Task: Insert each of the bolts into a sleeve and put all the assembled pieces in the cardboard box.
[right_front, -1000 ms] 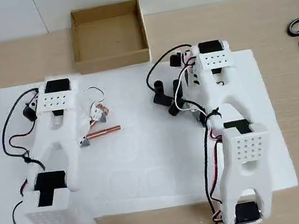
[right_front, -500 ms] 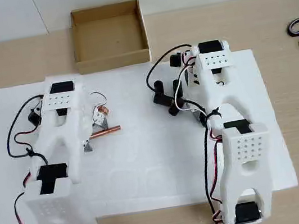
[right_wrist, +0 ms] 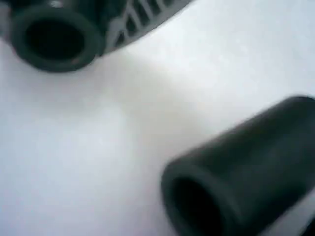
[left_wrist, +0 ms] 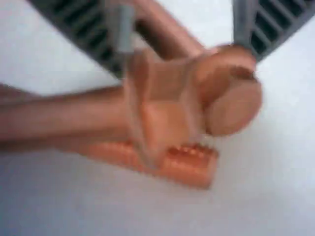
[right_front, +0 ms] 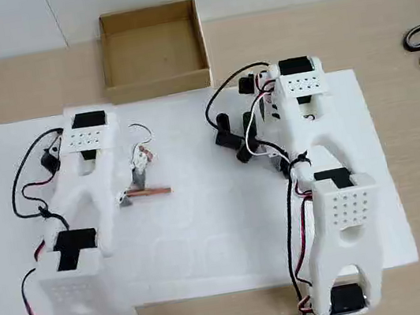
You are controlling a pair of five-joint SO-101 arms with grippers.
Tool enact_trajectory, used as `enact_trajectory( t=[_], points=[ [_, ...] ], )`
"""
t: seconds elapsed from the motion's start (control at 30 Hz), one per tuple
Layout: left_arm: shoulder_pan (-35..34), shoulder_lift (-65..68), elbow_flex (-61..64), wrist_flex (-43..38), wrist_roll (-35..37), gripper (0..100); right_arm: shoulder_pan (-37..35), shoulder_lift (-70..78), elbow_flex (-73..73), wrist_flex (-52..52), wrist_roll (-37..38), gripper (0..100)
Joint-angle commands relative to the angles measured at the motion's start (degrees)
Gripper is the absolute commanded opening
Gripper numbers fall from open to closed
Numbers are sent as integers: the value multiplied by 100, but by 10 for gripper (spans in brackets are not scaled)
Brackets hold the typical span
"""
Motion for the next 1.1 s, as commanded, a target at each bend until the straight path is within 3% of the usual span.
enact_trajectory(
  t=[0.0,0.3,0.53,0.9,1.07],
  points=[
    [-18,-9,-66,18,44,16,-4,-470,-9,127,-35,4],
    [-18,-62,-75,193,-132,6,22,-470,-9,127,-35,4],
    [-53,-70,-822,1222,-1793,6,22,-470,-9,127,-35,4],
    [-53,-826,-1077,1231,-4677,6,31,-470,-9,127,-18,4],
    [-44,-519,-1059,1222,-5319,6,31,-470,-9,127,-26,4]
  ],
)
